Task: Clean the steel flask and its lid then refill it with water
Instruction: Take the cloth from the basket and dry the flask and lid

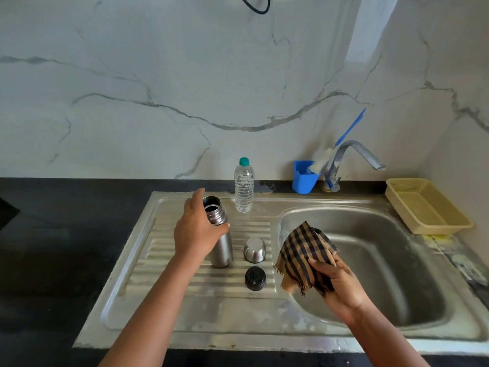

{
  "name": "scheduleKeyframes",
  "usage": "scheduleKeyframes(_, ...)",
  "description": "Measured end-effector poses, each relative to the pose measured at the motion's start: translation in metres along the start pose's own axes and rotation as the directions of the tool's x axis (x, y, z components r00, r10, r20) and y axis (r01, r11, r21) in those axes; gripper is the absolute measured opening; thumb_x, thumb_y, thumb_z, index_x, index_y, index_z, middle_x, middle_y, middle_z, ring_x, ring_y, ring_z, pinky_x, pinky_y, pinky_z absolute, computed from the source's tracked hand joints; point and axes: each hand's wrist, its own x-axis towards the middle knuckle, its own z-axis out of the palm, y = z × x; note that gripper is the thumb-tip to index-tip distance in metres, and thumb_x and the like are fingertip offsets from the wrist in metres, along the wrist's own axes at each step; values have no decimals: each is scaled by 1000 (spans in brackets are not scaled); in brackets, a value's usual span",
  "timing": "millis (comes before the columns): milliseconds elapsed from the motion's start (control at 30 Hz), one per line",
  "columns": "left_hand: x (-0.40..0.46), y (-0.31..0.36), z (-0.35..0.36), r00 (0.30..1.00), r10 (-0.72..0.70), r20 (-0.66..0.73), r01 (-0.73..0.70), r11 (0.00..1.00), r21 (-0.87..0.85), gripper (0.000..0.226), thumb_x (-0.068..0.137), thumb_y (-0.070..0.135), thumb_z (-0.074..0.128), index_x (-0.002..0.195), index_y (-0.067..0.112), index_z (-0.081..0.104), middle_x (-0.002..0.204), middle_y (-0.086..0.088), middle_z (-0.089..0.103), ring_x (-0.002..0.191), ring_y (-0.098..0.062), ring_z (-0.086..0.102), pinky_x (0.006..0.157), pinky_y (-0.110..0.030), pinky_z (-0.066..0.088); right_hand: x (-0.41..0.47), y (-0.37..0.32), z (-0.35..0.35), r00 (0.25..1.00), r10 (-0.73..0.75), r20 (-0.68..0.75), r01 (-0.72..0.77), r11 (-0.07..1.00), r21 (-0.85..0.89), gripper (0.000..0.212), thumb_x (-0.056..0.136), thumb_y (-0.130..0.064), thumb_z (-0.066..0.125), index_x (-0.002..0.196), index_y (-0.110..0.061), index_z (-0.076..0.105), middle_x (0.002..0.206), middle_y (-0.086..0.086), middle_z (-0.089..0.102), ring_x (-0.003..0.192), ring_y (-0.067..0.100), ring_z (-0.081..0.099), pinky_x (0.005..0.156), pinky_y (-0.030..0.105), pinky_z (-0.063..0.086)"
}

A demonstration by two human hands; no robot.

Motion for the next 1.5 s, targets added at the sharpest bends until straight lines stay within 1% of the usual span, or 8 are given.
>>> scheduleKeyframes(233, -15, 11, -25, 984, -26, -177, -52, 905, -423, 59, 65, 21, 88, 110, 32, 51, 102, 9, 57, 88, -7, 59, 71, -25, 46, -5, -19, 17, 993, -109, 34, 112, 988, -107, 30, 85, 11, 57, 112, 0, 60, 103, 26, 71, 90, 41, 71, 77, 51, 57)
scheduleKeyframes(367, -25, 15, -12, 990, -140, -2, 93, 675, -732, 62, 68, 14, 90, 109, 31, 47, 107, 7, 57, 94, -16, 65, 79, -39, 60, 3, -26, 35, 940, -333, 80, 337, 863, -377, 19, 92, 10, 54, 101, -6, 55, 103, 30, 67, 94, 50, 65, 87, 66, 50)
scheduleKeyframes(533, -42, 27, 21, 946, -199, 256, 311, 326, -893, 60, 76, 1, 80, 117, 24, 42, 121, -14, 57, 83, -21, 73, 74, -41, 62, 4, -14, 71, 570, -657, 493, 757, 188, -626, 43, 85, 7, 48, 124, -11, 54, 138, -2, 55, 127, 13, 52, 102, 41, 48)
scheduleKeyframes(767, -57, 30, 40, 924, -207, 322, 351, 123, -928, 43, 89, 8, 65, 124, 24, 44, 80, -7, 71, 64, -15, 69, 59, -33, 58, -3, 16, 69, 442, -497, 747, 618, -434, -655, 57, 89, -6, 34, 145, -15, 45, 153, 1, 42, 150, 22, 20, 116, 63, 18)
scheduleKeyframes(1033, -62, 43, 40, 867, -302, 396, 424, 30, -905, 37, 78, 17, 78, 106, 14, 54, 107, -15, 66, 92, -30, 70, 63, -37, 61, 19, -5, 35, 452, -689, 567, 493, -337, -802, 59, 91, -10, 33, 149, -19, 40, 160, 10, 27, 151, 33, 13, 114, 63, 24)
scheduleKeyframes(1167, -64, 51, 49, 795, -348, 496, 517, -38, -855, 48, 86, 32, 74, 121, 5, 57, 104, -15, 69, 77, -23, 72, 56, -32, 58, 8, 21, 42, 352, -632, 690, 542, -463, -701, 61, 94, -2, 53, 150, -23, 39, 161, 9, 25, 149, 44, 9, 114, 65, 21)
scheduleKeyframes(1333, -62, 39, 56, 749, -360, 556, 597, 4, -802, 66, 80, 59, 68, 123, 8, 62, 96, -11, 76, 76, -22, 75, 58, -31, 58, -1, 44, 35, 281, -457, 844, 496, -684, -535, 62, 92, -11, 41, 152, -24, 31, 159, 8, 25, 145, 46, 19, 120, 56, 13)
scheduleKeyframes(1500, -58, 26, 52, 737, -406, 540, 608, 51, -792, 75, 77, 59, 70, 131, 12, 48, 106, -22, 70, 68, -26, 75, 54, -31, 60, 19, 5, 8, 346, -676, 651, 457, -485, -746, 58, 92, -2, 60, 146, -15, 45, 156, 12, 35, 148, 39, 18, 112, 61, 31)
